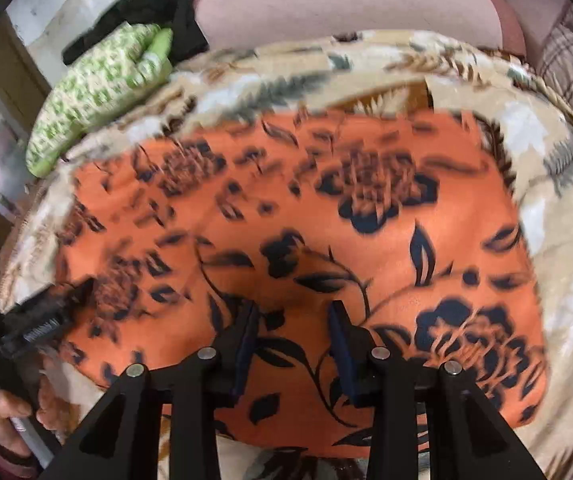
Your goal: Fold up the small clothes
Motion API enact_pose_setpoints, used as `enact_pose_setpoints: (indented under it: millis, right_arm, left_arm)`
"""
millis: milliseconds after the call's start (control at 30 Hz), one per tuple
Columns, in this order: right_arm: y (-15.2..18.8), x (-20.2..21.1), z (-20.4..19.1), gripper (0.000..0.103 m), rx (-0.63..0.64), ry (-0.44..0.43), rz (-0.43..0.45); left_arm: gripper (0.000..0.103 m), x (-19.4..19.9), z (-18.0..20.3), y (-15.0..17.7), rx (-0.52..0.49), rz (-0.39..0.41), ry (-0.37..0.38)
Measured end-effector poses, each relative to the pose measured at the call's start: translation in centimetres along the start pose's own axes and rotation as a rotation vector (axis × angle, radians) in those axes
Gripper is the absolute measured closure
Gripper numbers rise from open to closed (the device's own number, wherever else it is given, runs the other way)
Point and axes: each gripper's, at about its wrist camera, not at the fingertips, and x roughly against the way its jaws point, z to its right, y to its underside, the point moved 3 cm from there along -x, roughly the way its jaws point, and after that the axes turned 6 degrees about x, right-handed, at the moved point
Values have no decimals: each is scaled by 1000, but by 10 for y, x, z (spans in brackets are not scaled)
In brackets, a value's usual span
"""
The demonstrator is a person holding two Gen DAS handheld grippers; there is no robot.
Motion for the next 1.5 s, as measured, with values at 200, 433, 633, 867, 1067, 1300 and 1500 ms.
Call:
enact_pose_setpoints:
  millis: [200,433,633,867,1067,1300,1500]
  right_arm:
    - [-31,13,44,53,-49,140,54]
    - [-31,-22,79,53,-80,206,-30]
    - [-6,20,62,53,-64,140,24]
    - [52,22,40,53,110,170,-3]
    - [48,67,37,53,74,186,134]
    - [57,102,35,53,94,248,204]
    - [62,120,38,52,81,261,233]
  left_arm:
    - [0,18,10,-8,1,97,42]
    - [0,-9,32,2,-136,15,-58]
    - [0,2,22,-9,-49,48,6]
    - [0,-6,38,5,-153,68,-65]
    - [0,25,24,11,-112,123,-97]
    - [0,94,40,65,-78,220,-34]
    - [0,153,69,84,-125,288,-11]
